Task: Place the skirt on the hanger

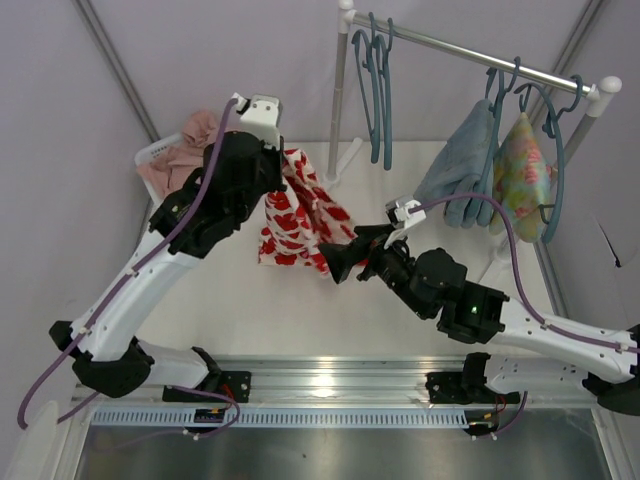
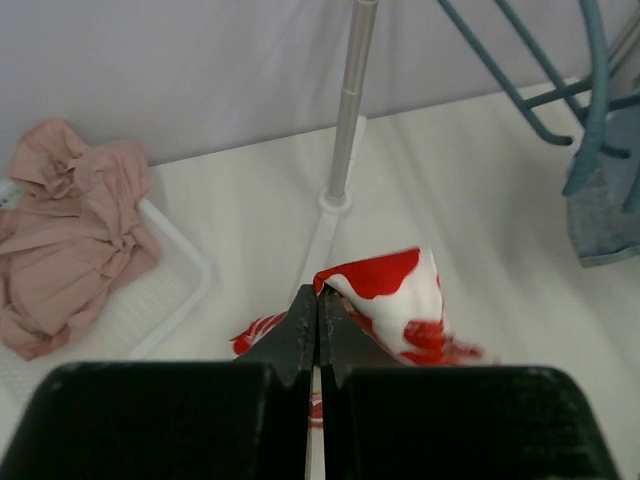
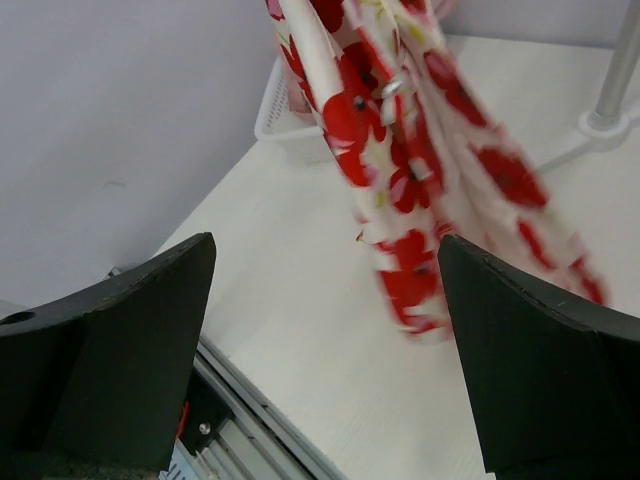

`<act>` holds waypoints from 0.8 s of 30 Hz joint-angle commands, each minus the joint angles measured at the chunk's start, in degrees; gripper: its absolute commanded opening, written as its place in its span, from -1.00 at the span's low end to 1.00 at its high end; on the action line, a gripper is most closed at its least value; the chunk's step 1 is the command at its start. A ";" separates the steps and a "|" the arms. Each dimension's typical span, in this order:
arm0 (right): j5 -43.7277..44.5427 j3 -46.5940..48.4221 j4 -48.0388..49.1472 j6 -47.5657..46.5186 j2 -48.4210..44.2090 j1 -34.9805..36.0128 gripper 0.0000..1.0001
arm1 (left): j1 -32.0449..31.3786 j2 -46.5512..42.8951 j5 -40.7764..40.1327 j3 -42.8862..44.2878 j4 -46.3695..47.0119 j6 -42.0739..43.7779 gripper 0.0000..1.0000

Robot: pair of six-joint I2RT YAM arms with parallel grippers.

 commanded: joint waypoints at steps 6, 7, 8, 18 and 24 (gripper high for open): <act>2.34 -2.50 -5.60 5.96 -2.16 -1.90 0.99 | -1.53 -2.16 -12.58 5.12 -6.01 3.16 -1.00; 1.47 -2.85 -5.16 6.49 -1.98 -2.34 0.99 | -1.62 -2.69 -8.39 4.78 -5.93 3.07 -1.00; 1.11 -3.21 -4.29 7.45 -1.72 -2.69 0.99 | -1.53 -3.91 -5.30 3.91 -5.75 2.90 -1.00; -5.65 -4.26 3.71 7.83 4.52 -4.10 0.99 | -3.29 -8.05 10.46 -8.30 -4.26 -0.53 -1.00; -19.35 -7.42 13.82 -8.61 8.12 -3.75 0.99 | -3.38 -10.07 10.46 -11.48 -2.50 -0.62 -1.00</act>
